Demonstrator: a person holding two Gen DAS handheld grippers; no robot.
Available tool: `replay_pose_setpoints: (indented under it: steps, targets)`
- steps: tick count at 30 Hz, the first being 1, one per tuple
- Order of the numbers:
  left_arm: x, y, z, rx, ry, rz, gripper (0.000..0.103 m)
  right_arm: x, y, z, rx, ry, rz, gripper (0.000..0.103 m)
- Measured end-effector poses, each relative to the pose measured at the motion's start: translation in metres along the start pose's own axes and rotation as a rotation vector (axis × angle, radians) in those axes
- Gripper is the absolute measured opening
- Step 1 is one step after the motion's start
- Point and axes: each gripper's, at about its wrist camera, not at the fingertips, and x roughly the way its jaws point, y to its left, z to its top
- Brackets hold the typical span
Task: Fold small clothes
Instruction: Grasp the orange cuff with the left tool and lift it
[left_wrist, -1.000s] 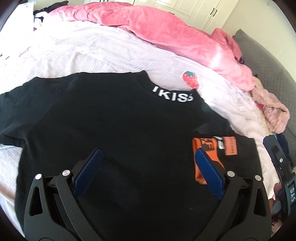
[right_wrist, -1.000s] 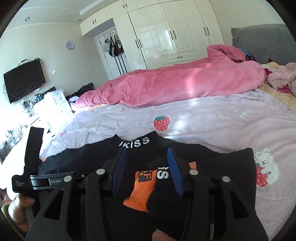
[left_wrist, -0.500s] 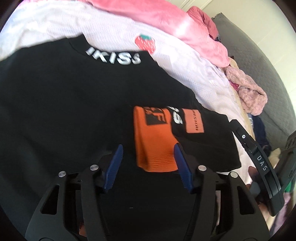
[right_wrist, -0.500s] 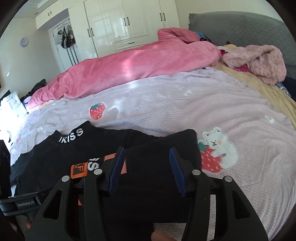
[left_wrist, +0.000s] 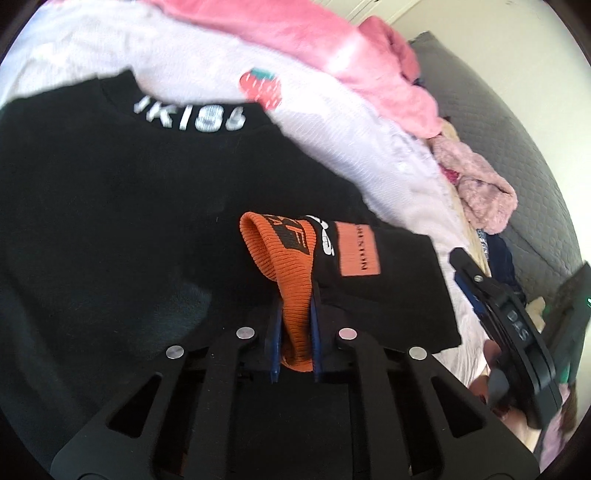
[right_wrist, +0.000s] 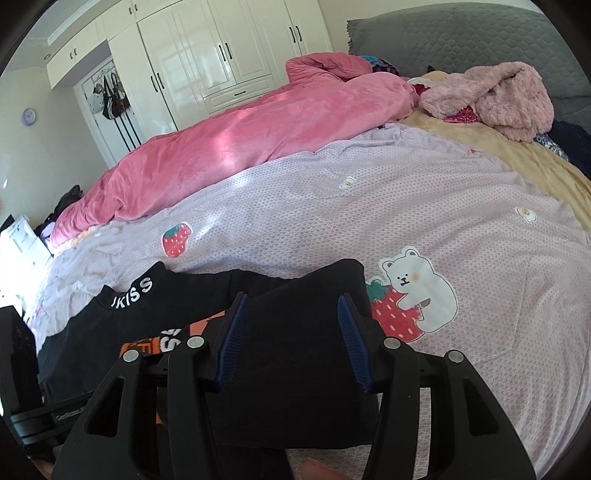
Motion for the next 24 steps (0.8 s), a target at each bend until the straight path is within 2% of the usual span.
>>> replay_pose_setpoints:
  steps: [4,7,9,13,20,24]
  targets:
    - [-0.033,-0.003,0.007,0.058,-0.085,0.024,0.005,-0.003,-0.014,0.003,0.061,-0.008,0.004,0.049]
    - [-0.063,-0.004,0.01,0.101,-0.161,0.042,0.005,-0.005,-0.02,0.004,0.072,-0.018,-0.044,0.049]
    - [-0.081,-0.001,0.012,0.105,-0.199,0.046,0.005,-0.006,-0.022,0.005,0.073,-0.024,-0.059,0.049]
    - [-0.114,0.013,0.014,0.113,-0.282,0.105,0.005,-0.008,-0.021,0.004,0.064,-0.039,-0.078,0.049]
    - [-0.144,0.04,0.021,0.076,-0.332,0.175,0.005,-0.01,-0.014,0.004,0.044,-0.046,-0.063,0.049]
    - [-0.142,0.057,0.024,0.052,-0.309,0.205,0.005,-0.009,-0.008,0.004,0.019,-0.044,-0.061,0.049]
